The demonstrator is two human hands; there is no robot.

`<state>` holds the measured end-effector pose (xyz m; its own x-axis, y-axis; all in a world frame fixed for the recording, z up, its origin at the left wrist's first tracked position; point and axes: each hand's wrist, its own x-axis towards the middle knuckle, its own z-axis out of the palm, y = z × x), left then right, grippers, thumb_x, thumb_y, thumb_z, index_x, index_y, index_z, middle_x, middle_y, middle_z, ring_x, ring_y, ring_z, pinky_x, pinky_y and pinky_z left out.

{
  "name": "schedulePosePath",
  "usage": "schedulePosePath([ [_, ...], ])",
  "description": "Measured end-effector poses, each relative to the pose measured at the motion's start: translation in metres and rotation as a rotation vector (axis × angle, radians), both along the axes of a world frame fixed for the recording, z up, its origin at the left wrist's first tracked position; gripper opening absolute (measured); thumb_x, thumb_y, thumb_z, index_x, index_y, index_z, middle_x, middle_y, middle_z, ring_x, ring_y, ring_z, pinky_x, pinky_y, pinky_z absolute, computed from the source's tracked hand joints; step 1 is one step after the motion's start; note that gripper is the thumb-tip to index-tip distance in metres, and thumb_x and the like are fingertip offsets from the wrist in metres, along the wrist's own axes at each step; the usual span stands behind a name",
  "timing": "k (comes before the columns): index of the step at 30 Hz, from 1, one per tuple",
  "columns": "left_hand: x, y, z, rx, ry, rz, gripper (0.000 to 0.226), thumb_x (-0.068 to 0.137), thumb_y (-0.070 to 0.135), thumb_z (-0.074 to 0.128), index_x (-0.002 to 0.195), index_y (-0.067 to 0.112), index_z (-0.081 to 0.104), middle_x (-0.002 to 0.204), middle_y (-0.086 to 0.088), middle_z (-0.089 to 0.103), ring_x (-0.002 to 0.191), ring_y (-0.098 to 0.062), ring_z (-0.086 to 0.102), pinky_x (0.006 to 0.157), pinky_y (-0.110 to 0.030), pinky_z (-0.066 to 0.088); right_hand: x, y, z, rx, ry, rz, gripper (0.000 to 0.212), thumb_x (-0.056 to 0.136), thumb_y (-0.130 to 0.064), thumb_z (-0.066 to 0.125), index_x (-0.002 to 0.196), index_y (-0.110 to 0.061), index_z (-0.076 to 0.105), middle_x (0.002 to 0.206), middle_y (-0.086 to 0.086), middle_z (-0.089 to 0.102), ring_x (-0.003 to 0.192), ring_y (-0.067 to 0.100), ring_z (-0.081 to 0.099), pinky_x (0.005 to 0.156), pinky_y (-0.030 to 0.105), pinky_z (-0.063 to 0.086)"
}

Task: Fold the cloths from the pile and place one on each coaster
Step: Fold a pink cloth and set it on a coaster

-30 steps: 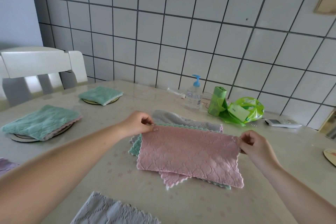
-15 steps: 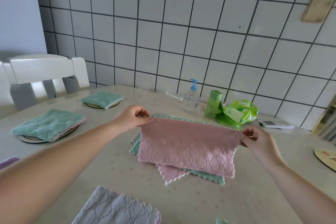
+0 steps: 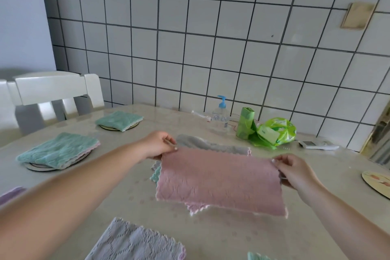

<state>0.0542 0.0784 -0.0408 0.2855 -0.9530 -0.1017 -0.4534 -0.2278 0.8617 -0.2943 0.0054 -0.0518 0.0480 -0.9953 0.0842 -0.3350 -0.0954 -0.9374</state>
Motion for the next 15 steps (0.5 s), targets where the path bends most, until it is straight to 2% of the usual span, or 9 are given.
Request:
schedulePosePath([
  [3,0.0,-0.019,-0.029,0.034,-0.08,0.027,0.017,0.082,0.012,0.069,0.075,0.019,0.055,0.07,-0.002,0.052,0.057,-0.012,0.047,0.047,-0.019,0.041,0.005,-0.017,-0.032,0.122,0.041,-0.032,0.007,0.087,-0.008,0.063,0.08,-0.005,0.061,0.063,0.009,0.054,0.054,0.02,0.05,0.054,0.026,0.048],
  [6,-0.005,-0.035,-0.045,-0.051,-0.164,0.067,0.028,0.08,0.006,0.069,0.068,0.021,0.049,0.065,0.002,0.047,0.057,-0.01,0.043,0.047,-0.016,0.032,0.012,-0.036,-0.046,0.095,0.143,-0.072,0.007,0.086,-0.01,0.064,0.08,-0.007,0.063,0.062,0.009,0.057,0.055,0.023,0.052,0.06,0.035,0.05],
  [8,-0.005,-0.043,-0.052,-0.085,-0.218,0.09,0.025,0.079,0.006,0.069,0.068,0.02,0.051,0.066,0.002,0.049,0.068,-0.016,0.049,0.054,-0.016,0.036,0.018,-0.044,-0.045,0.054,0.23,-0.092,0.006,0.085,-0.013,0.064,0.079,-0.01,0.065,0.062,0.006,0.06,0.053,0.023,0.053,0.062,0.038,0.05],
  [10,-0.006,-0.047,-0.056,-0.112,-0.339,0.11,0.007,0.081,0.013,0.066,0.08,0.017,0.06,0.08,-0.003,0.06,0.082,-0.021,0.058,0.071,-0.024,0.047,0.024,-0.045,-0.042,-0.026,0.376,-0.104,0.006,0.085,-0.016,0.062,0.087,-0.012,0.065,0.076,0.004,0.065,0.062,0.024,0.058,0.064,0.034,0.046],
  [11,-0.009,-0.047,-0.057,-0.147,-0.431,0.101,0.007,0.081,0.018,0.064,0.088,0.018,0.064,0.091,-0.004,0.063,0.09,-0.023,0.06,0.081,-0.03,0.049,0.028,-0.043,-0.041,-0.08,0.482,-0.096,0.01,0.086,-0.019,0.06,0.094,-0.014,0.065,0.09,0.004,0.066,0.072,0.025,0.06,0.066,0.031,0.044],
  [13,-0.028,-0.039,-0.057,-0.224,-0.604,0.0,0.018,0.084,0.024,0.058,0.101,0.02,0.065,0.109,-0.003,0.062,0.104,-0.024,0.059,0.091,-0.036,0.046,0.04,-0.034,-0.042,-0.206,0.655,-0.017,0.022,0.089,-0.023,0.056,0.109,-0.018,0.063,0.115,0.004,0.058,0.096,0.025,0.059,0.075,0.031,0.043],
  [15,-0.059,-0.031,-0.056,-0.268,-0.713,-0.158,0.028,0.09,0.026,0.051,0.115,0.019,0.062,0.123,0.0,0.058,0.114,-0.022,0.054,0.096,-0.034,0.042,0.06,-0.019,-0.045,-0.328,0.768,0.125,0.03,0.092,-0.027,0.052,0.12,-0.022,0.058,0.128,-0.001,0.051,0.116,0.023,0.05,0.092,0.034,0.04],
])
